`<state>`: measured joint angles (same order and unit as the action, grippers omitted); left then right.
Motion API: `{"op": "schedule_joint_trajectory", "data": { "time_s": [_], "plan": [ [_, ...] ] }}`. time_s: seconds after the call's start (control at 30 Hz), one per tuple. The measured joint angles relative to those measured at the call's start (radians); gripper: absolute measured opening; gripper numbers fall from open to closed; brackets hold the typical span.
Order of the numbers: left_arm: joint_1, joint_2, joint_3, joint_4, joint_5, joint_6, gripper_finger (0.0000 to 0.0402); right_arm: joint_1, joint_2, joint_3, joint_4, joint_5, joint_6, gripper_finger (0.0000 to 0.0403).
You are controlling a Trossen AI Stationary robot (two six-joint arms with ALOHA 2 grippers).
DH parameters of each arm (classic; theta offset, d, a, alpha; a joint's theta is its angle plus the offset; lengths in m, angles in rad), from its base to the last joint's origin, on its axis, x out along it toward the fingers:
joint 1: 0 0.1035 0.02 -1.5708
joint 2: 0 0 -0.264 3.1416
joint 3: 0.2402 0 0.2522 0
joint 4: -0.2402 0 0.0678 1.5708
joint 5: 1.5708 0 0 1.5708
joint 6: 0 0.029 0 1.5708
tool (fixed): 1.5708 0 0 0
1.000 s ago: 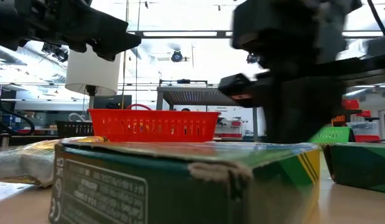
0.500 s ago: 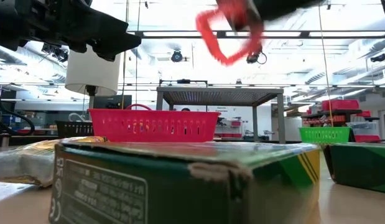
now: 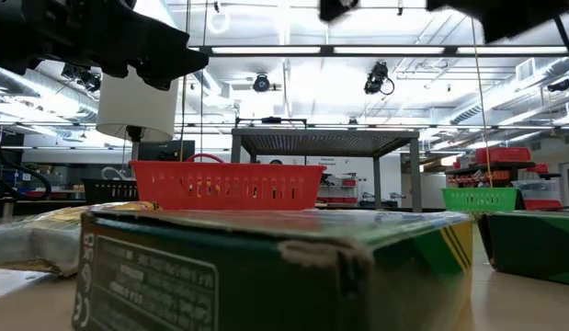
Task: Pick & Place Office Desk Supplies
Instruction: Put the orange spring keychain into the green bin
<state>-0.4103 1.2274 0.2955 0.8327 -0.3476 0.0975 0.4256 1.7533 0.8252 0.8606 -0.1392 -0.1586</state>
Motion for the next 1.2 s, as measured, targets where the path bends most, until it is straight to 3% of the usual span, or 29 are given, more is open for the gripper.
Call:
{"op": "schedule_joint_trajectory", "data": {
  "time_s": [0.27,0.6,0.8,1.2],
  "plan": [
    [0.001,0.005,0.001,-0.005,0.000,0.000,0.0250,-0.008,-0.139,-0.193,0.042,0.425,0.048,0.0006],
    [0.000,0.006,0.001,-0.007,0.000,0.000,0.0250,0.071,-0.278,-0.262,0.017,1.230,0.035,0.0006],
    [0.000,0.006,0.001,-0.008,0.000,0.000,0.0250,0.087,-0.289,-0.261,0.025,1.696,-0.074,0.0006],
    [-0.002,0.006,0.001,0.001,0.002,0.000,0.0250,-0.120,-0.289,-0.315,0.020,1.710,-0.085,0.0006]
  ]
}}
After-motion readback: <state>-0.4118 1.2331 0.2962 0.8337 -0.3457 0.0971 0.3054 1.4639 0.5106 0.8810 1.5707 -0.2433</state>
